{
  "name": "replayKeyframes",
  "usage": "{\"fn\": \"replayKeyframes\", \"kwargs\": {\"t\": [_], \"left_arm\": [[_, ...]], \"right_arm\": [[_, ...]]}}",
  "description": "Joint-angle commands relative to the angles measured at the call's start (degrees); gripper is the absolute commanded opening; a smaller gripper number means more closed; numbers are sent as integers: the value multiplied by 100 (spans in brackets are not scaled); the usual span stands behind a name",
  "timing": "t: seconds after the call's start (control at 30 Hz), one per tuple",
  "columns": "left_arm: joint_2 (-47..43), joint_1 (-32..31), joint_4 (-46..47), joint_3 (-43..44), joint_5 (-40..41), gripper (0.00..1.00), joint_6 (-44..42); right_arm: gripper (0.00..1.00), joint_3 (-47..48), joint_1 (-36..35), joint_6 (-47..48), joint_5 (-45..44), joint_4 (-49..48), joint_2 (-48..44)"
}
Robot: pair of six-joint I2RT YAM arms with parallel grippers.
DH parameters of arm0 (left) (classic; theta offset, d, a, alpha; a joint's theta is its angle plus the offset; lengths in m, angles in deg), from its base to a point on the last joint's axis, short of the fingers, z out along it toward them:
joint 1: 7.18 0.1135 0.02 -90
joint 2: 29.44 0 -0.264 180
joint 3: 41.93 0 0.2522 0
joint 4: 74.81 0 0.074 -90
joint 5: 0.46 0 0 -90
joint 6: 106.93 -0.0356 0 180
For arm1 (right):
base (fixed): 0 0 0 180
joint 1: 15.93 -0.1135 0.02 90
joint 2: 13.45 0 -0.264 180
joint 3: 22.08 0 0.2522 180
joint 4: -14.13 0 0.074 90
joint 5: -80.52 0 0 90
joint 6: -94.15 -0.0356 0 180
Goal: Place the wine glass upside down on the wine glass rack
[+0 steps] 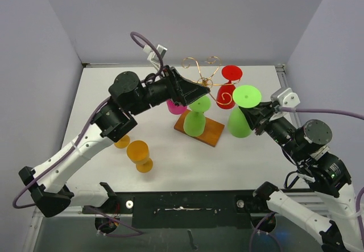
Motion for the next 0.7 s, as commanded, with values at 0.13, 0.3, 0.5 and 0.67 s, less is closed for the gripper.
{"fn": "replayKeyframes", "kwargs": {"t": [0.13, 0.3, 0.5, 0.67], "left_arm": [[878, -111, 763, 579, -679, 48, 869], [1282, -268, 625, 801, -650, 51, 963], [1537, -317, 538, 1026, -705, 52, 1026], [1569, -382, 678, 886, -782, 46, 1315]], "right_arm": [[0, -1131, -1, 298, -129, -1008, -622], [0, -1533, 1, 234, -43, -1438, -886], [0, -1670, -6, 157, 141, -1749, -976], [0, -1748, -10, 161, 136, -1931, -907]]}}
